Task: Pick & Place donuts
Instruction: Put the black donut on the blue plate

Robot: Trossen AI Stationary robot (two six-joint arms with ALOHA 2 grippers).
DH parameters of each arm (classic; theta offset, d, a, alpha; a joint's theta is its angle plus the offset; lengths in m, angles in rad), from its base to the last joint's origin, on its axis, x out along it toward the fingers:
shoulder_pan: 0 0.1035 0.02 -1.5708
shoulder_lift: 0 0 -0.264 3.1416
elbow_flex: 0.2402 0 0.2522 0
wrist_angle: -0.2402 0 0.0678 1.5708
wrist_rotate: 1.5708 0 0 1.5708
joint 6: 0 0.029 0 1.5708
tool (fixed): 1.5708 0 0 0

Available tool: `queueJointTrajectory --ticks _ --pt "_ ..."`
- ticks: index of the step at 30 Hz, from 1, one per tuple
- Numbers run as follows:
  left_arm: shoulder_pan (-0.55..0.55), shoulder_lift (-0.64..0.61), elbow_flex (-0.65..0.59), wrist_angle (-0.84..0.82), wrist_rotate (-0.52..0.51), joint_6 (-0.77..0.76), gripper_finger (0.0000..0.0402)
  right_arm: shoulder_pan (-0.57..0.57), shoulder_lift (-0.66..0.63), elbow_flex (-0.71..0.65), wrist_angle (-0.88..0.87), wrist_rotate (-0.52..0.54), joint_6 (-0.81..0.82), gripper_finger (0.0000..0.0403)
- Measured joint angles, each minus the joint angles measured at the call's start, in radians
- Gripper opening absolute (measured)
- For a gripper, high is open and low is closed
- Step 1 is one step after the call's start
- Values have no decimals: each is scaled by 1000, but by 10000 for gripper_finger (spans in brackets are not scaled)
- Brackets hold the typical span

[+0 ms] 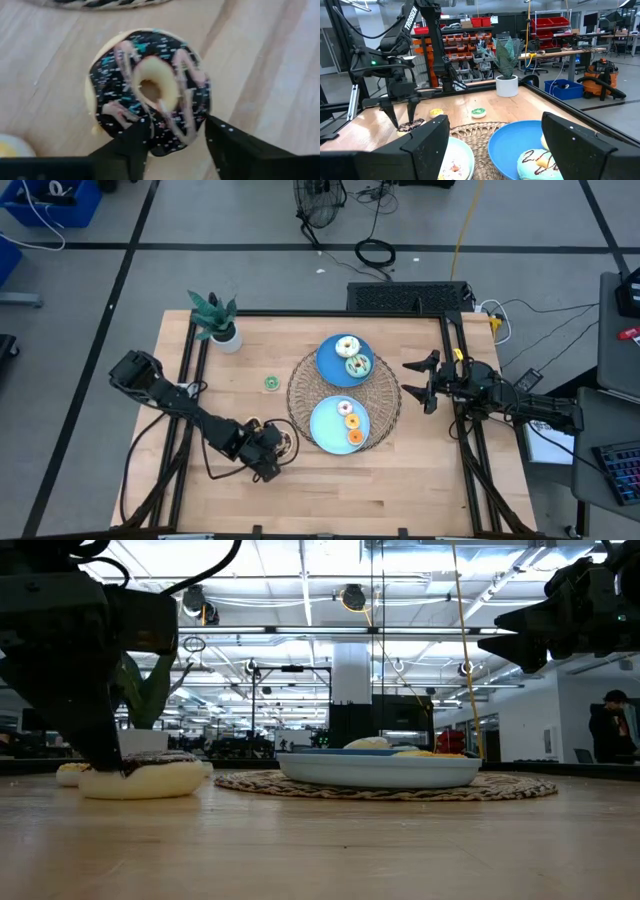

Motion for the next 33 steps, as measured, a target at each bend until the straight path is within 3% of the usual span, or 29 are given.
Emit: queueJointTrajectory --ticks 7,13,19,33 --pt "1 0 33 -2 25 39 285 0 0 0 0 0 0 304" --pt "0 0 35 -136 32 -56 328 0 0 0 0 0 0 304" --pt "3 0 34 -169 32 -123 337 0 0 0 0 0 0 304" --pt "3 -1 34 -120 45 -111 304 0 0 0 0 0 0 304"
